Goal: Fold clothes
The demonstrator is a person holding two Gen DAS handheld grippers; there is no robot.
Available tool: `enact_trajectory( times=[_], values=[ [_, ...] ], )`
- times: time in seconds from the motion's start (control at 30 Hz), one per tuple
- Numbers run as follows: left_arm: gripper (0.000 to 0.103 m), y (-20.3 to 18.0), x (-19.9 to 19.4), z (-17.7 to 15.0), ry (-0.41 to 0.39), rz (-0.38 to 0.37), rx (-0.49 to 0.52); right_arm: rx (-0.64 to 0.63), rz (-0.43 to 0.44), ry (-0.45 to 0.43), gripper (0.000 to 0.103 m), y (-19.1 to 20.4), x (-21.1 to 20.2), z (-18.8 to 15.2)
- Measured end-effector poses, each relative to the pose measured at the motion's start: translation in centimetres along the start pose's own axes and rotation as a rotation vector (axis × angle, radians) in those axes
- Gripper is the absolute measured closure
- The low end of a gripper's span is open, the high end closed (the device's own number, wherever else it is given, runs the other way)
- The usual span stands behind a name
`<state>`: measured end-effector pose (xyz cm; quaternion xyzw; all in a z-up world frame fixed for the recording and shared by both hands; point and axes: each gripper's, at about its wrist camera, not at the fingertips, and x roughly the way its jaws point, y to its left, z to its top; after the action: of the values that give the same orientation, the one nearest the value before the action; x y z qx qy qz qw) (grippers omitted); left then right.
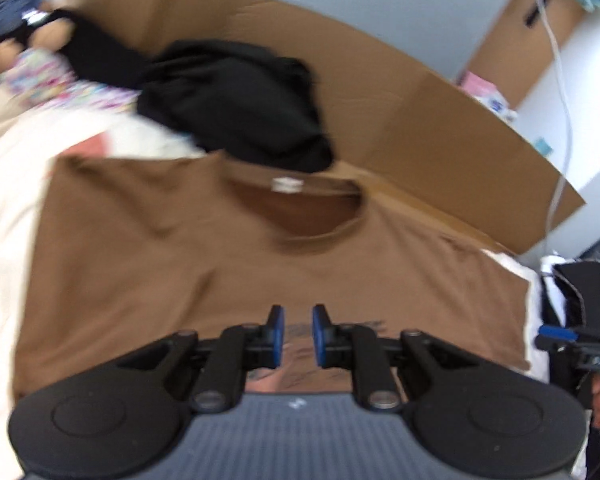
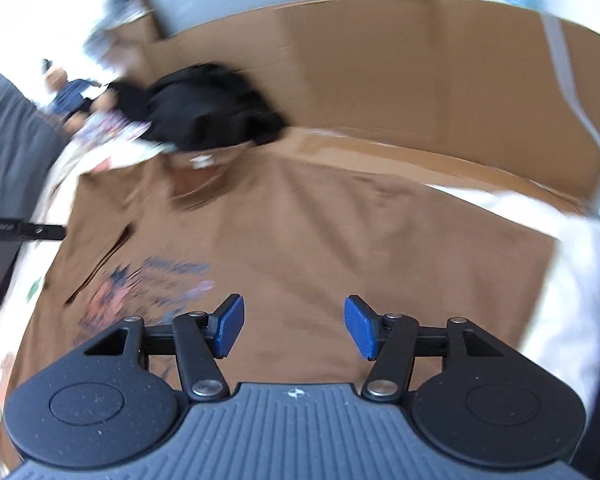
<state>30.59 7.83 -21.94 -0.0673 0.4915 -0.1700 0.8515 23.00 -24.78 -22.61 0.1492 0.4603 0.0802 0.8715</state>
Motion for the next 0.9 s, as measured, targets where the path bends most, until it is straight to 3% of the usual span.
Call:
enact_trajectory(
  times=[0.17, 0.4, 0.6, 0.7, 0.9],
  values=[
    [0.088, -6.3, 3.3, 0.7, 0.046, -0.068, 0.079, 0.150, -0.039, -0.013, 0.042, -3.5, 0.0, -2.2],
    [0.088, -14.0, 7.9, 0.2, 0.090, -0.145, 0.079, 0.257, -0.067, 0.005, 0.042, -6.6, 1.0, -4.2],
    [0.088, -16.0, 9.1, -2.0, 0.098, -0.166, 0.015, 0.387, -0.100, -0.008, 0.042, -9.0, 0.3, -5.7],
    [0.088, -16.2, 9.7, -3.4, 0.123, -0.146, 0.044, 0.378, -0.105, -0.004, 0.042, -9.2, 0.9, -6.1],
    [0.088, -14.9, 11.2, -5.2, 0.177, -0.127, -0.029, 0.387, -0.106, -0.031, 0.041, -10.2, 1.0, -5.2]
  ],
)
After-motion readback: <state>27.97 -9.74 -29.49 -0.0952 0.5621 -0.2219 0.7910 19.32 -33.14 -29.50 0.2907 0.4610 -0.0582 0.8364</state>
